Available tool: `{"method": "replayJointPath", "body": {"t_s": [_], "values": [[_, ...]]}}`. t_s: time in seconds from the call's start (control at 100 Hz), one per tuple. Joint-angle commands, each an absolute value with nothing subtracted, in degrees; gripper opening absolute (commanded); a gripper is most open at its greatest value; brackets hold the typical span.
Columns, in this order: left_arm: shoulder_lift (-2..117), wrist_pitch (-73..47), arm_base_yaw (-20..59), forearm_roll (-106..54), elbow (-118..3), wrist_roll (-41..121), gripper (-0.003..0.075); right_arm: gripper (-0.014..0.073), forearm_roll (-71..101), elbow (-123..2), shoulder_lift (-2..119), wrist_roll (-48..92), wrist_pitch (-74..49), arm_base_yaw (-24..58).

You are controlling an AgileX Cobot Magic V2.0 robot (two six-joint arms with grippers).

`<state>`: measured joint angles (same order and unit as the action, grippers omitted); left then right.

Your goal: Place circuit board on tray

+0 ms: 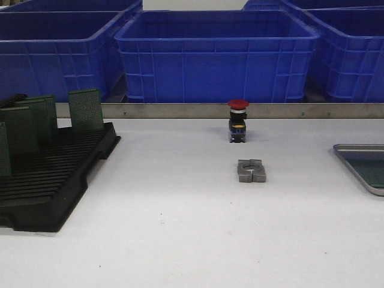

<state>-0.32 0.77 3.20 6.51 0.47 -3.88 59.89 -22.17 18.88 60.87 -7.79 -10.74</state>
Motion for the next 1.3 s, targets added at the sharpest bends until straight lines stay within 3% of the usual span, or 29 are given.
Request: {"method": "replayJointPath", "body": {"t_s": [0.0, 1.08, 1.29], "values": [[-2.3, 5.3, 3.0, 6.6, 0.4, -4.5, -0.0018, -0.0069, 60.9, -23.8, 19.2, 61.2, -5.4, -10.6], [-2.3, 5.3, 3.0, 6.6, 0.4, -4.5, -0.0018, -0.0069, 60.2, -23.8, 19.2, 61.0, -5.0, -10.6], [-2.3, 5.3, 3.0, 6.6, 0.4, -4.5, -0.0018, -0.0069, 41.0, -23.8, 19.0, 43.7, -5.4, -9.2]]}}
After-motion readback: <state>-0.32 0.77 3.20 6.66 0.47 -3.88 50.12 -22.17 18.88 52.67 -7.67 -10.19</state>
